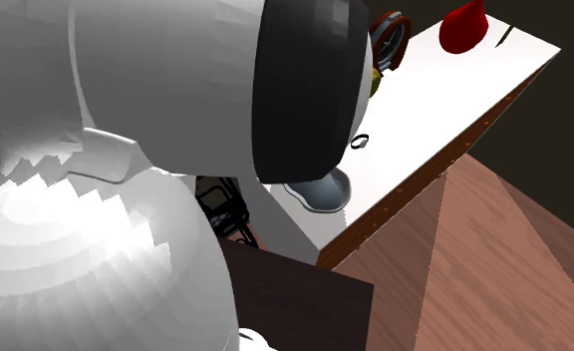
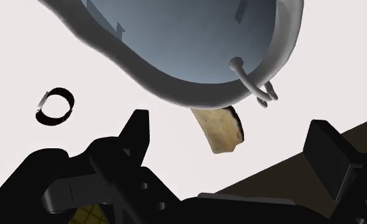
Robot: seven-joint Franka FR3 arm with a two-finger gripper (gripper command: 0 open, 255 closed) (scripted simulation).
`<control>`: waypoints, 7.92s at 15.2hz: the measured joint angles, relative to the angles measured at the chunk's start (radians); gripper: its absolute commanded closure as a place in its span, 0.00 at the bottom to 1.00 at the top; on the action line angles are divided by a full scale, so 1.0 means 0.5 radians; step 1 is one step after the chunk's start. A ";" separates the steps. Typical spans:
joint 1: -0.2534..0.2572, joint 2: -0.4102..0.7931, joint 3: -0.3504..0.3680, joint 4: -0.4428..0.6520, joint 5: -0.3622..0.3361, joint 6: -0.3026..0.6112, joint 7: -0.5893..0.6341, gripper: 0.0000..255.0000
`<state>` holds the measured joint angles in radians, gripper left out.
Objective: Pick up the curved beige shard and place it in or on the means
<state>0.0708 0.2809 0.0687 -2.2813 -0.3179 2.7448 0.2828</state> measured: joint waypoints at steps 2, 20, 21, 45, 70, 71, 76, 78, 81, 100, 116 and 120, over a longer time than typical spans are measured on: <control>0.050 0.150 -0.039 0.127 -0.083 0.043 0.064 0.00; 0.245 1.161 -0.240 1.071 -0.295 0.232 0.193 0.00; 0.244 1.170 -0.240 1.079 -0.294 0.233 0.192 0.00; 0.211 1.008 -0.195 1.014 -0.275 0.147 0.143 1.00; 0.100 0.486 -0.035 0.880 -0.131 -0.253 -0.059 1.00; 0.094 0.448 -0.036 0.828 -0.134 -0.238 -0.061 1.00; 0.033 0.194 -0.066 0.408 -0.176 -0.059 -0.066 1.00; 0.004 0.067 -0.086 0.205 -0.201 0.025 -0.071 1.00; -0.030 -0.080 -0.124 -0.057 -0.251 0.149 -0.070 1.00; 0.072 0.030 -0.439 -0.357 -0.716 0.599 0.263 1.00; -0.030 -0.280 -0.279 -0.507 -0.515 0.419 0.076 0.00; -0.034 -0.296 -0.268 -0.509 -0.491 0.403 0.056 0.00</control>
<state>0.0536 0.1329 -0.0653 -2.5360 -0.5632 2.9464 0.3107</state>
